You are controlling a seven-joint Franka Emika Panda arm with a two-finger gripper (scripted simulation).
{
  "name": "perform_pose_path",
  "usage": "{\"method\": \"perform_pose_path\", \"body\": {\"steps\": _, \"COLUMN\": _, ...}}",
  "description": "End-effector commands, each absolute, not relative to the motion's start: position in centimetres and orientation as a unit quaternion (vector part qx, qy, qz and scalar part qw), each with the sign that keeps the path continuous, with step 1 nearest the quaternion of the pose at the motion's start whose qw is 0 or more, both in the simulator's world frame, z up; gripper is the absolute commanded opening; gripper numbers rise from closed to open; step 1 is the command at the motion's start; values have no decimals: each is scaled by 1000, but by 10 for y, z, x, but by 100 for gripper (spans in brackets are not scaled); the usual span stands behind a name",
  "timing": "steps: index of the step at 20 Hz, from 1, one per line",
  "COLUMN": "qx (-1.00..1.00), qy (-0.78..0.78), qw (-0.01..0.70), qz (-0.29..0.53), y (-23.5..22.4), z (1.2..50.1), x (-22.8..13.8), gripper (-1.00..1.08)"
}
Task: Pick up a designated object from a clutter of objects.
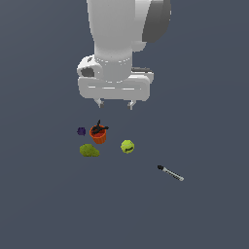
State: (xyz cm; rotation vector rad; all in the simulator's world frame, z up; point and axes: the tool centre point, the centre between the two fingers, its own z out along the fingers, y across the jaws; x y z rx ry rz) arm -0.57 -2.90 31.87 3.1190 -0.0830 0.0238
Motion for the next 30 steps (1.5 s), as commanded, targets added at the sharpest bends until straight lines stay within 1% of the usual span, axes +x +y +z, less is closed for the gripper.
{"method": "perform_pose_path", "body": {"steps": 1, "qx": 1000, "qy": -27, "qw": 11, "qz": 8, "y": -29, "z": 319, "x": -6, "gripper": 100}}
{"method": "perform_pose_path", "body": {"steps": 17, "qx": 1000, "qy": -23, "qw": -2, "qz": -1, "y": -18, "z": 312, "x": -10, "gripper": 100}}
{"method": "perform_pose_path", "body": {"steps": 24, "qx": 999, "qy": -38, "qw": -2, "qz": -1, "y": -13, "z": 279, "x": -3, "gripper": 100}}
{"method": "perform_pose_path", "body": {"steps": 30, "qx": 998, "qy": -61, "qw": -1, "qz": -1, "y": -6, "z": 230, "x": 3, "gripper": 100}}
